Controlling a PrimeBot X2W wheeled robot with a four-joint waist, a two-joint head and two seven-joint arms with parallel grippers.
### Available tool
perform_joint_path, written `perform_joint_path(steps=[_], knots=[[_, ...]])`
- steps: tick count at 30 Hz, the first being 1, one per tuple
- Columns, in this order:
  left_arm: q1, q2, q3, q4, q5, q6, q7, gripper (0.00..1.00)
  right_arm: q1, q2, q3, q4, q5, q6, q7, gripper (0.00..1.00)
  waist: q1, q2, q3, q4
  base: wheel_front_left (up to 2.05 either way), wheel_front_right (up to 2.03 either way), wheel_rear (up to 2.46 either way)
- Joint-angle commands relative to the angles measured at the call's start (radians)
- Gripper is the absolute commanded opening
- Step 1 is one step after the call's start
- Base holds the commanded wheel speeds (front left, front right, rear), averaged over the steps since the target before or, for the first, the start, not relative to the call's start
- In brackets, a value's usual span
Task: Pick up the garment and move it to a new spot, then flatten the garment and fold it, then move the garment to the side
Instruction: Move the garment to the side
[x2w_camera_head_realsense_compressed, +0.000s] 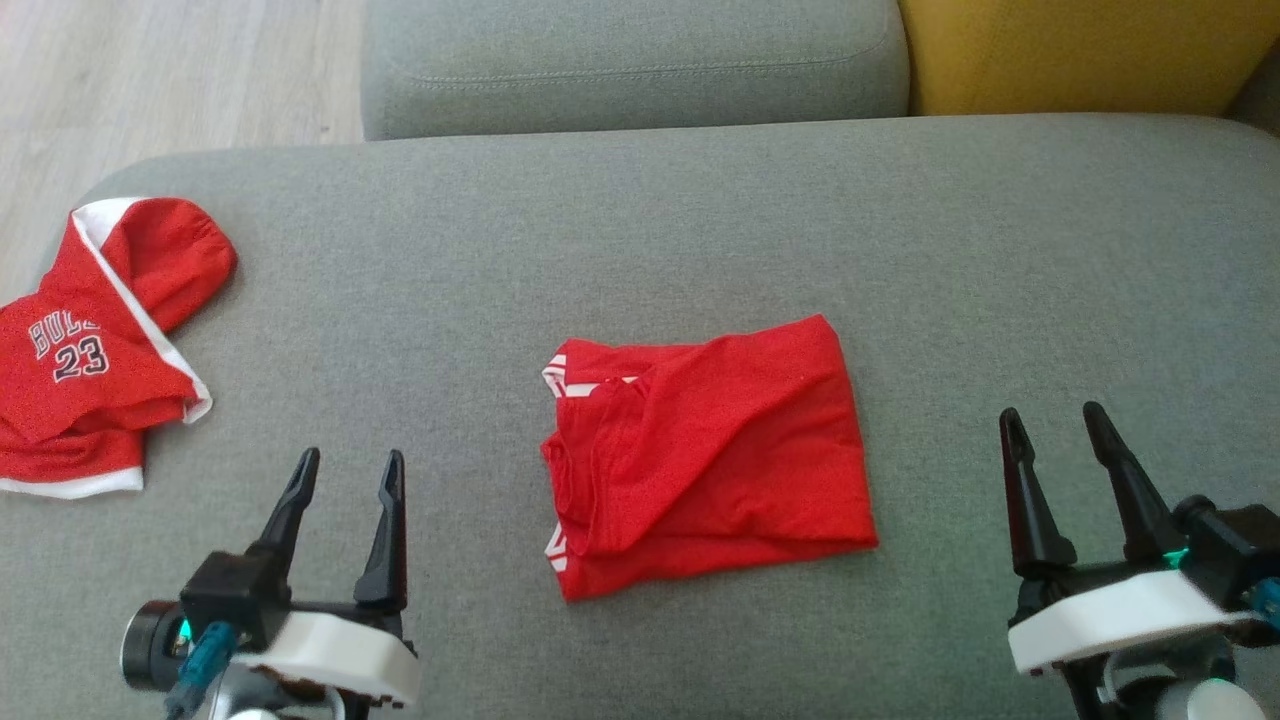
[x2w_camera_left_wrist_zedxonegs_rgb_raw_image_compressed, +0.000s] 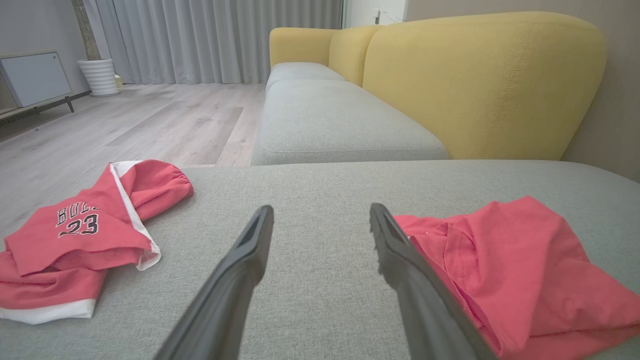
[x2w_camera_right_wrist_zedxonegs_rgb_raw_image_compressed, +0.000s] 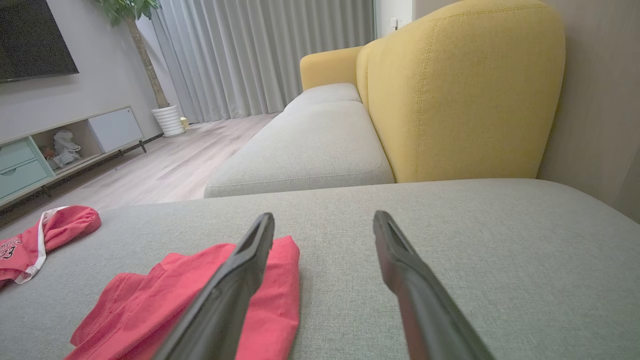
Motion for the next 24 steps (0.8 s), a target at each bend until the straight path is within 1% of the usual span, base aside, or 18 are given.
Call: perform_joint_path(steps=[1,6,10,12,21,23,24], knots=[[-0.041,0.019,0.033,-0.029,-0.006,0.006,-0.009,1.0,-0.013,-0.007,0.022,-0.034,-0.001,0.008,0.0,1.0,0.0,0.0,0.0,0.002,0.0,0.0,0.0],[-0.054,0.02,0.026,-0.032,-0.005,0.007,-0.012,1.0,-0.016,-0.007,0.017,-0.019,-0.001,0.008,0.006,1.0,0.0,0.0,0.009,0.014,0.0,0.0,0.0],[-0.082,0.016,0.019,-0.041,-0.003,0.006,-0.019,1.0,-0.046,-0.015,0.025,0.045,0.008,0.008,0.006,1.0,0.0,0.0,0.036,0.042,0.0,0.0,0.0],[-0.105,0.012,0.011,-0.045,-0.002,0.002,-0.024,1.0,-0.078,-0.018,0.033,0.106,0.017,0.008,0.0,1.0,0.0,0.0,0.057,0.066,0.0,0.0,0.0],[-0.204,-0.029,-0.022,-0.023,-0.006,-0.014,-0.056,1.0,-0.265,-0.025,0.084,0.477,0.023,0.008,-0.001,1.0,0.0,0.0,0.136,0.183,0.0,0.0,0.0],[-0.217,-0.037,-0.027,-0.015,-0.007,-0.017,-0.062,1.0,-0.306,-0.029,0.077,0.558,0.004,0.008,0.019,1.0,0.0,0.0,0.149,0.199,0.0,0.0,0.0],[-0.223,-0.041,-0.03,-0.01,-0.008,-0.018,-0.065,1.0,-0.327,-0.028,0.073,0.583,0.002,0.008,0.012,1.0,0.0,0.0,0.155,0.206,0.0,0.0,0.0]])
